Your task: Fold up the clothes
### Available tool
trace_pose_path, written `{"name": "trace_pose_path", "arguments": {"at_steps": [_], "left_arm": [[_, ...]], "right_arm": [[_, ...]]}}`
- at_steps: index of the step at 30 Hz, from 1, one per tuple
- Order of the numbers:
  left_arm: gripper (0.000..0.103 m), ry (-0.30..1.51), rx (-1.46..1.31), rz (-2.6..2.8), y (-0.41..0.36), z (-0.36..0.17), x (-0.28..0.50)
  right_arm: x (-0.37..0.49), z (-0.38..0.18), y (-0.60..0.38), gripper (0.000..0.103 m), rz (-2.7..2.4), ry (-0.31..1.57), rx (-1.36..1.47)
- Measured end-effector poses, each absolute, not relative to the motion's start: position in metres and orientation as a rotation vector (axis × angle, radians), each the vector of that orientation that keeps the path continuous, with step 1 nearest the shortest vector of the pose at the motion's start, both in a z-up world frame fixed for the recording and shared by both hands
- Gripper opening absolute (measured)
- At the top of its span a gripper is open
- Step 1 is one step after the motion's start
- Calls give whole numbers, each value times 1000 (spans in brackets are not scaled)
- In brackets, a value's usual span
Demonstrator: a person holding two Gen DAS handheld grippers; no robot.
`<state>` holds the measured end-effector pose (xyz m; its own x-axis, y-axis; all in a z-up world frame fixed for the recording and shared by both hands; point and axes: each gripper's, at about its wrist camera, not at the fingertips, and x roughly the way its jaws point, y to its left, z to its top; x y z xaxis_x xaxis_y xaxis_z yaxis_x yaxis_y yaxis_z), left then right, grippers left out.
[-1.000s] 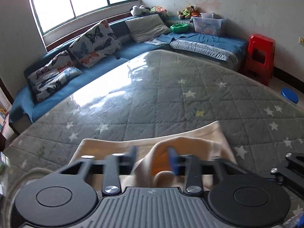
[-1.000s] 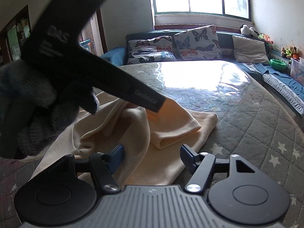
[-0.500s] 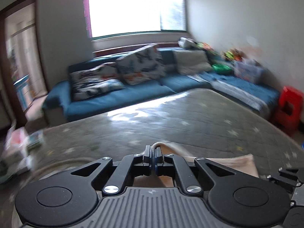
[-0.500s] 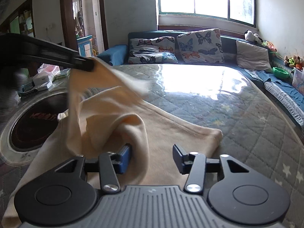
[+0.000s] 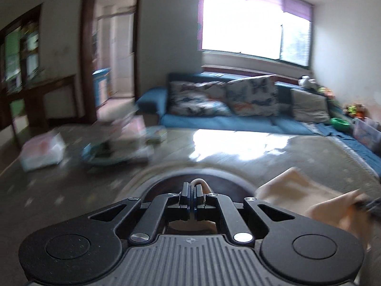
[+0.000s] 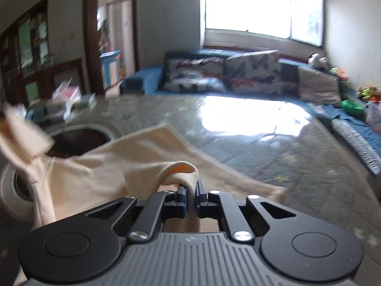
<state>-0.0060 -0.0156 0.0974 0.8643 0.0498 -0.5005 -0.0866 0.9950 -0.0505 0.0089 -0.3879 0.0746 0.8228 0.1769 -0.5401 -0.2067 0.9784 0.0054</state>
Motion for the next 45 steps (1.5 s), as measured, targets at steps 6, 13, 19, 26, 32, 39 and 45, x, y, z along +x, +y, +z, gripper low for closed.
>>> {"name": "trace_pose_path", "arguments": {"at_steps": [6,13,19,26,32,39,45], "left_arm": [[3,588,-111,138,15,67,-40],[3,671,-93,122,19,42,-76],[12,678,-76,113,24,45,-85],[28,659,-44,132,25,55,-90],[34,692,-50,154,33,50,-90],[37,716,-101,205,43,44,-88],[41,718,-27,192,28,43,-89]], "right_arm": [[-45,104,-438,6,8,469,-12],[-90,73,-508,19,-208,589,110],[-102,60,-529,33,-259,609,122],[-93,50,-519,55,-201,653,57],[-82,39,-524,61,-286,657,-18],[-98,38,-567,61,-456,665,89],[-100,46,-556,61,-380,625,86]]}}
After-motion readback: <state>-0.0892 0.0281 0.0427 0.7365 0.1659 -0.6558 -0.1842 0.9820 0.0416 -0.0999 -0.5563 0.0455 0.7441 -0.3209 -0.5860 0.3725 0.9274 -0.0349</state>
